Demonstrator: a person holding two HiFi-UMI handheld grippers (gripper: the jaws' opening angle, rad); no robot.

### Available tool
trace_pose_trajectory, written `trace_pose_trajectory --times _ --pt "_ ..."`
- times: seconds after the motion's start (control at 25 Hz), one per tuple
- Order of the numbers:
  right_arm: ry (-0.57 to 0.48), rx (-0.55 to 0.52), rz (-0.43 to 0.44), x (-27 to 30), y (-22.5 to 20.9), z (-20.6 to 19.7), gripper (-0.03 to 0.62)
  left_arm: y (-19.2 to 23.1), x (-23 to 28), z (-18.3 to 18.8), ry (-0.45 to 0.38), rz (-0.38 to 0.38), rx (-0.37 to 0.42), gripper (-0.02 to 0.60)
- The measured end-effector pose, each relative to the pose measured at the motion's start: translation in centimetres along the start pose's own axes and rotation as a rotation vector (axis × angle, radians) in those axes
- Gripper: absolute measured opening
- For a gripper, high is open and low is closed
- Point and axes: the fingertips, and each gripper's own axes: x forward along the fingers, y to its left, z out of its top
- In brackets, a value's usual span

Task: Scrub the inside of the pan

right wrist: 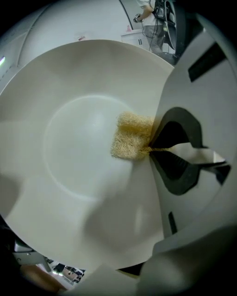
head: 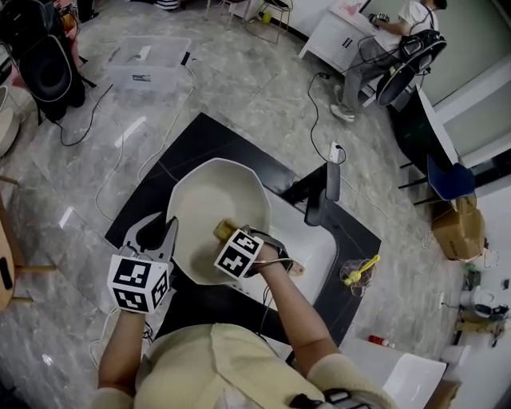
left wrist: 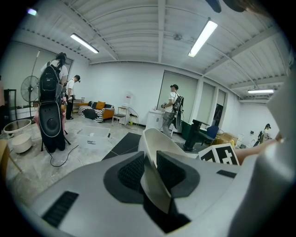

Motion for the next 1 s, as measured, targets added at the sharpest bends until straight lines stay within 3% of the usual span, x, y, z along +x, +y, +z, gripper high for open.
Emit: trace_pose_trajectory --times 0.44,0.8,1.0 --pt "-0.037 0.078 -0.133 0.1 -4.8 1.5 0.032 -0.1 -0.1 0.2 -0.001 -0.007 0.005 0.081" --pt "-0.153 0.157 -0.205 -0.4 -7.3 3.9 0.032 -0.1 -0.1 0.1 0.003 -0.015 0.005 0.081" --pt "-0.241 0.231 -0.200 -1.0 -7.8 5.0 0.032 -0.1 -0.1 0.1 0.003 -0.016 0.004 0.081"
